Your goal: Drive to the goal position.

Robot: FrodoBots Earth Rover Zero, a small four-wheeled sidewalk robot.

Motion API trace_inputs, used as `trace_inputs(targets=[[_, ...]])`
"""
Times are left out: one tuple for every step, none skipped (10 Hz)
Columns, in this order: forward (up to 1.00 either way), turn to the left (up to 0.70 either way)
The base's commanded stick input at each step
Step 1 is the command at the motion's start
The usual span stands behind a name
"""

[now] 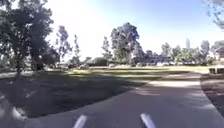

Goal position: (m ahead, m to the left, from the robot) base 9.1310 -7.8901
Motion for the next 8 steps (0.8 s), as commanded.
trace_inputs(targets=[[1.0,-0.4],[1.0,-0.4],[1.0,-0.4],[1.0,-0.4],[1.0,-0.4],[1.0,-0.4],[1.0,-0.4],[1.0,-0.4]])
